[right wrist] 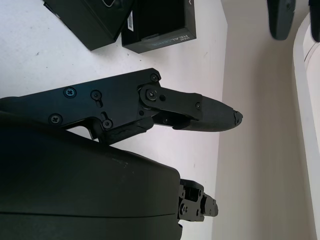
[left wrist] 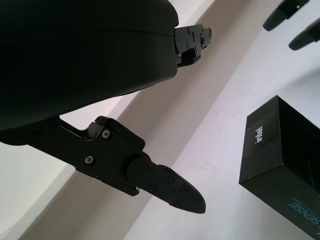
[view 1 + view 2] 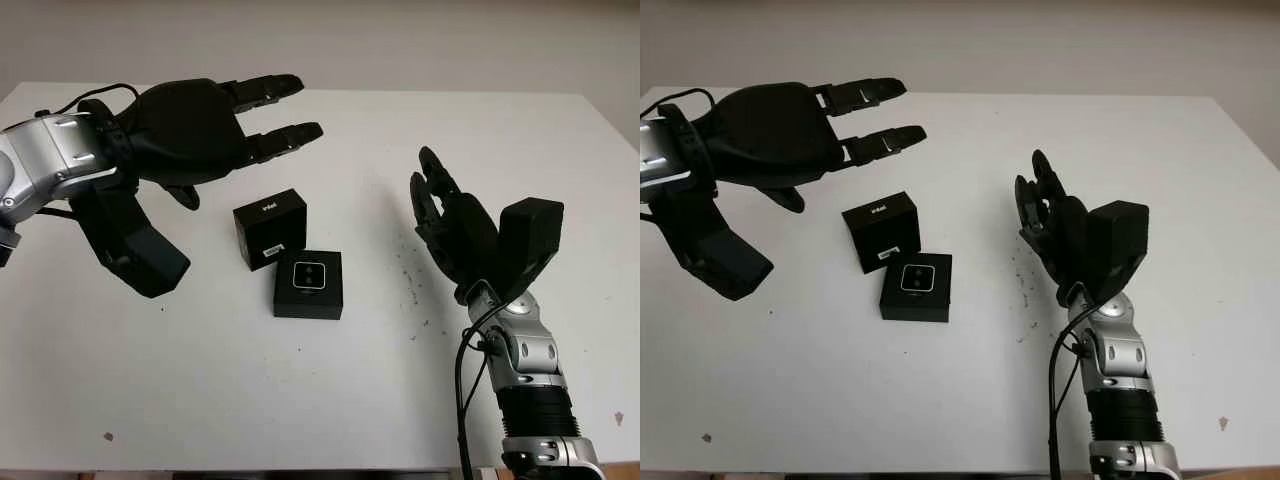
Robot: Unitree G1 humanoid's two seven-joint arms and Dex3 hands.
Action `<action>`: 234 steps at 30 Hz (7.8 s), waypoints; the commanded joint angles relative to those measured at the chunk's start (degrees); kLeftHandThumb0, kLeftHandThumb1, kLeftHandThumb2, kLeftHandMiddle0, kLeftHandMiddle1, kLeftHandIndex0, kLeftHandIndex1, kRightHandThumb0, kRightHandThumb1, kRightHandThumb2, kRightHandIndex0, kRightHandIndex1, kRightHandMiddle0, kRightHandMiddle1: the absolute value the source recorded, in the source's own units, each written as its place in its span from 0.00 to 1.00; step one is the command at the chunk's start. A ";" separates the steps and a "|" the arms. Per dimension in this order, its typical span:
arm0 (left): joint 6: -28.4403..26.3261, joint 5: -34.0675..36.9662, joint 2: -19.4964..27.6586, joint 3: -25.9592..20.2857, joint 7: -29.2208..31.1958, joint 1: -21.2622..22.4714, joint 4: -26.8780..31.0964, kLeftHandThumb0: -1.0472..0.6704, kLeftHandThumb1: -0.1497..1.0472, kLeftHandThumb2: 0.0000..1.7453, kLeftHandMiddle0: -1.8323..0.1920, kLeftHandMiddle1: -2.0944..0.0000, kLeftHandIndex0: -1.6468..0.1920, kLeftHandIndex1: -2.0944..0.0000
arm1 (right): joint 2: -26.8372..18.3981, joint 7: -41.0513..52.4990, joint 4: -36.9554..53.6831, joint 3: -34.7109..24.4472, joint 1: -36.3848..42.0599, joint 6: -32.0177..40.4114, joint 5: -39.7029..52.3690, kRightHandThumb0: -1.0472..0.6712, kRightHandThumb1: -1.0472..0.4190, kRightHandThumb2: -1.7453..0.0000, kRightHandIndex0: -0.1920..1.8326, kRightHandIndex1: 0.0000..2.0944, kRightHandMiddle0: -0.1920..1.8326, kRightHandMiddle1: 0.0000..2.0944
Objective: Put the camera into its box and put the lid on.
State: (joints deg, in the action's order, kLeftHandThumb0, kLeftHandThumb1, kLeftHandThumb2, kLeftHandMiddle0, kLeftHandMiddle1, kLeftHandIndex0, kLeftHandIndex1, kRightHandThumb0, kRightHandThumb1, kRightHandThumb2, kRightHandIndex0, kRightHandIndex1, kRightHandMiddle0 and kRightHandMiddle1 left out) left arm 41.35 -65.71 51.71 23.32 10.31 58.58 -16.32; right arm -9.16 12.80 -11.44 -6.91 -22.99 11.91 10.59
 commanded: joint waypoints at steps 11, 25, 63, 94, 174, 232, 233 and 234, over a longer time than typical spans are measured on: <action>3.45 6.38 -6.05 2.87 9.14 9.15 -8.77 0.15 0.76 0.03 0.93 0.96 1.00 1.00 | 0.85 -0.52 0.30 0.92 0.57 -0.14 -0.26 0.22 0.00 0.70 0.05 0.03 0.07 0.03; 5.72 7.15 -6.88 5.54 15.07 11.84 -11.00 0.17 0.77 0.04 0.91 0.95 1.00 1.00 | 1.12 -0.79 -0.01 1.29 0.61 -0.74 -0.57 0.21 0.00 0.70 0.06 0.03 0.07 0.03; 6.79 -0.85 -9.72 13.67 1.38 11.48 -23.01 0.22 0.78 0.03 0.92 0.94 1.00 1.00 | 1.08 -0.15 0.05 1.28 0.98 -0.87 -0.62 0.21 0.00 0.70 0.05 0.03 0.08 0.03; 15.92 9.89 -13.46 14.22 -2.14 9.78 -30.69 0.58 0.94 0.04 0.88 0.23 0.81 0.25 | 1.09 -0.18 0.08 1.32 1.06 -0.62 -0.57 0.21 0.00 0.70 0.05 0.03 0.08 0.03; 15.87 16.67 -11.35 3.17 2.00 -12.98 7.03 0.55 0.99 0.04 0.82 0.13 0.79 0.18 | 2.00 -0.19 0.22 2.10 1.94 -0.82 -0.80 0.21 0.00 0.71 0.06 0.03 0.08 0.03; -26.50 43.76 -10.64 -9.73 39.92 -15.84 18.02 0.08 1.00 0.08 0.91 0.97 0.94 0.98 | 1.85 -2.07 1.49 -0.12 1.50 -0.09 0.42 0.23 0.00 0.71 0.08 0.03 0.09 0.03; -30.52 47.05 -10.58 -11.11 41.83 -15.29 18.03 0.07 1.00 0.07 0.92 0.97 0.95 0.99 | 1.14 -1.89 1.22 -0.71 0.99 -0.65 0.55 0.22 0.00 0.70 0.08 0.03 0.08 0.03; -34.00 49.71 -10.50 -12.13 43.48 -14.70 17.83 0.06 1.00 0.06 0.94 0.98 0.96 0.99 | 0.49 -1.59 0.97 -1.28 0.56 -1.38 0.68 0.20 0.00 0.70 0.08 0.03 0.08 0.02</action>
State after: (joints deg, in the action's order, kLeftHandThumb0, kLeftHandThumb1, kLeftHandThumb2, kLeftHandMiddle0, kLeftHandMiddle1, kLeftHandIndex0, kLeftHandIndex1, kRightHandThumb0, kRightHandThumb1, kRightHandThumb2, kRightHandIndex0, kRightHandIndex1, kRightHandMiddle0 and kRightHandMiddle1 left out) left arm 9.82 -18.26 41.03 13.11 52.47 42.10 1.06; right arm -7.20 11.03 -10.73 -7.07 -20.70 11.82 10.99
